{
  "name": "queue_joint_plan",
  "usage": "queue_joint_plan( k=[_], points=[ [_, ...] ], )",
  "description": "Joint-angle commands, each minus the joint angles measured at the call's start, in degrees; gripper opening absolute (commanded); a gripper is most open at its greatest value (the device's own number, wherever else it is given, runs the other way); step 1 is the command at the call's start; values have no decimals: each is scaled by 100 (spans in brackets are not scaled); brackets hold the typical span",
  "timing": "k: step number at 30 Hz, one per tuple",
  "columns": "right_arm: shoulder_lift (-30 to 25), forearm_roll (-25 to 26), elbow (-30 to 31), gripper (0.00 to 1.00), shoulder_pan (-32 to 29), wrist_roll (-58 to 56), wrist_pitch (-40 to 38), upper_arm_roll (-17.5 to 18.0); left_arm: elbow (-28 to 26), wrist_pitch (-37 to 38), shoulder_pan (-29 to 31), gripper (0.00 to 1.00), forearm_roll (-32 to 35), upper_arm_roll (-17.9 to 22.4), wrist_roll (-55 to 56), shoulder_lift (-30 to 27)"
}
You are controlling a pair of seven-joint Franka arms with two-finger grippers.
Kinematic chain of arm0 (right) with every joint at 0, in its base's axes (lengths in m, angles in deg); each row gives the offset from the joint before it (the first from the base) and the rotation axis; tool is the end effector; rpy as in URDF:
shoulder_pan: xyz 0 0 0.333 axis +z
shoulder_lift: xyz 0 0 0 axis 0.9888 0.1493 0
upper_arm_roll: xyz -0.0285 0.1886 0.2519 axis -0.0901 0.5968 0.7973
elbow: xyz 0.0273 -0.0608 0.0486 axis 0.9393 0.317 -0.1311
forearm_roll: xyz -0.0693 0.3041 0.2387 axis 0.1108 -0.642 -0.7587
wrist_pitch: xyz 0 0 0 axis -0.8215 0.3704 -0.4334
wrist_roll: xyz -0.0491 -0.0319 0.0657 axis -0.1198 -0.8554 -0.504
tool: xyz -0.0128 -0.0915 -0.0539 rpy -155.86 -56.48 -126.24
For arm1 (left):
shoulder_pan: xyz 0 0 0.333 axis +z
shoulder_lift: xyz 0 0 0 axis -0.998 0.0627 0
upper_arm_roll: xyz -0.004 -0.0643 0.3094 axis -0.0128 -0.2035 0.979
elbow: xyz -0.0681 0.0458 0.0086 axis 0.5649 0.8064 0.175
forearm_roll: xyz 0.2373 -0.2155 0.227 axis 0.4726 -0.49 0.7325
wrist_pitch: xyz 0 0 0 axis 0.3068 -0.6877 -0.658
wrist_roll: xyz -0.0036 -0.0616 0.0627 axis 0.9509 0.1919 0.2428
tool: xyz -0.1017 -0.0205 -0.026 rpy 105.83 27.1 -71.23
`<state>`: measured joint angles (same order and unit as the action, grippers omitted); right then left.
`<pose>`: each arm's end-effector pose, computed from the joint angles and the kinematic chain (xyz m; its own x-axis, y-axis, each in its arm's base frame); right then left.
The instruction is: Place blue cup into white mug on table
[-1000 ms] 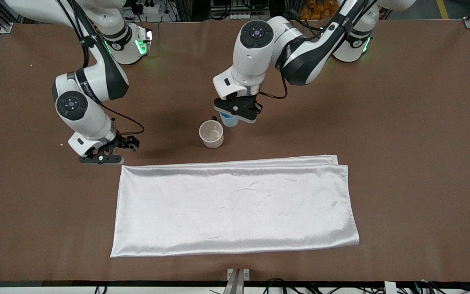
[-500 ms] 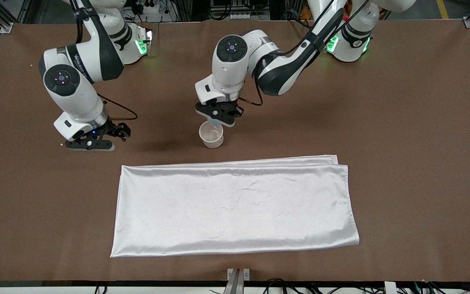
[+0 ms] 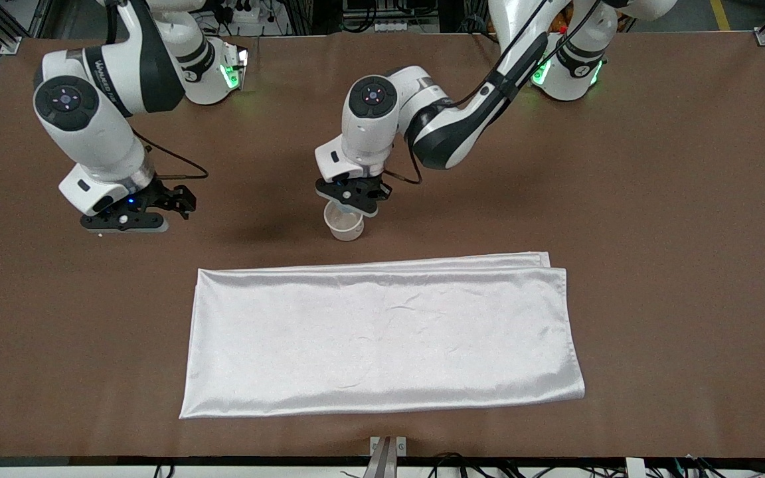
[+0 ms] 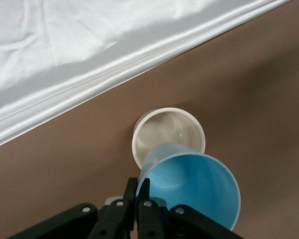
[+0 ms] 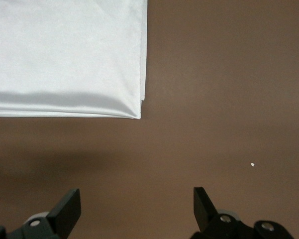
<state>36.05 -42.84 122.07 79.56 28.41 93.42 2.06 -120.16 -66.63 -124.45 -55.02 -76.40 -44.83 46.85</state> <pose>0.5315 0.1103 0.4396 0.9971 0.0728 0.0205 0.0684 -0.9838 0.1659 0.4450 -0.5675 0.3434 0.9135 -0.4034 0.0518 -0.4067 -0.9034 0.1360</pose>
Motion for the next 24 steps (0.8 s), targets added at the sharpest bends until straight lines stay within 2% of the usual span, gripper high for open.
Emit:
queue_joint_plan(
  k=[1, 6, 16, 17, 18, 19, 20, 24],
  points=[
    [-297, -230, -7, 100, 264, -343, -231, -370, 250, -110, -352, 0, 172, 320, 197, 235],
    [-332, -238, -288, 100, 282, -343, -556, -389, 373, -110, -616, 0, 164, 637, 206, 385],
    [-305, -238, -912, 100, 203, -614, -768, -397, 374, -162, -651, 0, 164, 655, 355, 473],
    [-306, -247, -947, 100, 168, -737, -776, -397, 374, -162, -651, 7, 172, 655, 355, 473],
    [-306, -282, -1000, 100, 115, -851, -820, -397, 374, -162, -651, 33, 172, 655, 364, 473],
    [-306, -352, -1070, 100, 54, -966, -890, -397, 365, -162, -651, 81, 181, 664, 373, 464],
    [-306, -448, -1166, 100, -8, -1080, -978, -397, 365, -162, -651, 100, 198, 673, 373, 447],
    [-297, -862, -1615, 100, -158, -1528, -1513, -467, 365, -162, -642, 100, 260, 682, 381, 385]
  ],
)
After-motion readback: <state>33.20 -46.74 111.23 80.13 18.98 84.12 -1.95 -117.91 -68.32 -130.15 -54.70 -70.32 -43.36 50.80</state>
